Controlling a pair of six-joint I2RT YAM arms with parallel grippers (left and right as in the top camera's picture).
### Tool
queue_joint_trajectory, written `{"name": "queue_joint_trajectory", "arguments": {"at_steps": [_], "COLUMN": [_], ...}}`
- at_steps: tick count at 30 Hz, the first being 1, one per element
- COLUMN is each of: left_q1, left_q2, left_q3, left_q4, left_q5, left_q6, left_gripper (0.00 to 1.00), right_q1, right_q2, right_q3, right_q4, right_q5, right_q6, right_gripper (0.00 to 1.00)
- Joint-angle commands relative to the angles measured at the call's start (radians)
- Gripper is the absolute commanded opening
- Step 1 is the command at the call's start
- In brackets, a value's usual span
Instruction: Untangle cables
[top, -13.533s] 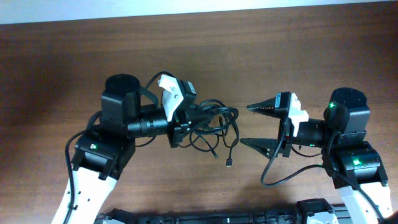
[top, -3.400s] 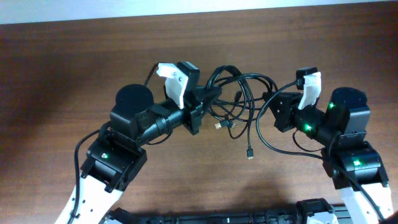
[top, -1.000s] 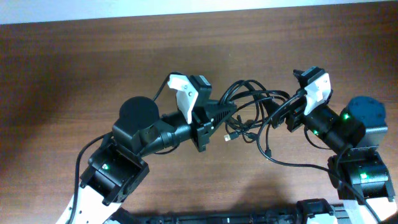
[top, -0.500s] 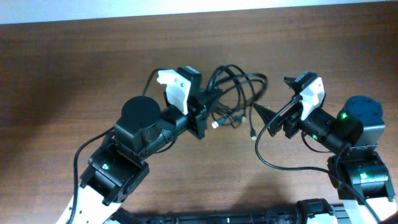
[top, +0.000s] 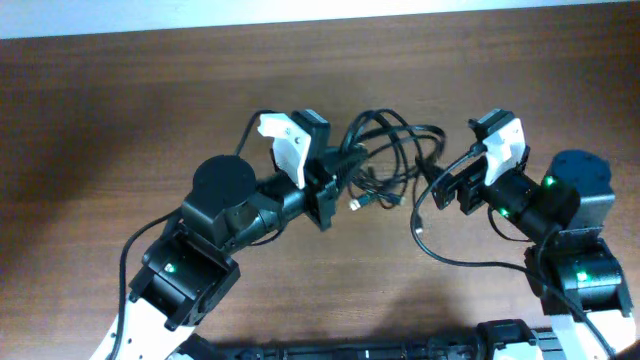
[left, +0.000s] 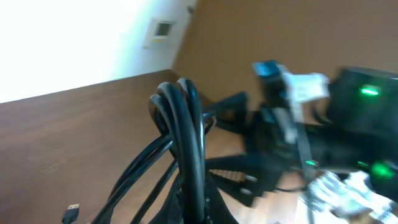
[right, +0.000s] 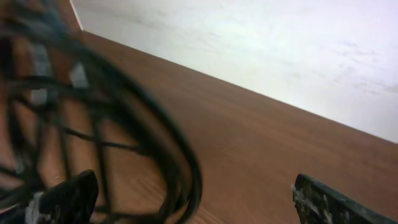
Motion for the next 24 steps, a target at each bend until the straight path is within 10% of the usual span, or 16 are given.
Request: {"name": "queue_joint_trajectory", "arguments": {"at_steps": [1,24], "left_q1": [-0.003,0.002], "left_q2": [-0.006,-0.006], "left_q3": [0.025,0.025], "left_q4": [0.018,-0.072], "left_q5": [0.132,-0.209], "left_q6": [-0.014,-0.013], "left_gripper": [0.0,0.0], "right_q1": [-0.004,-0.004], "right_q2": [0.008,0.007], "right_q3": [-0.004,-0.004], "right_q4": [0.004,-0.027], "right_q5": [0.033,-0.051], "right_q6": [-0.004,-0.026], "right_gripper": [0.99,0.98]}}
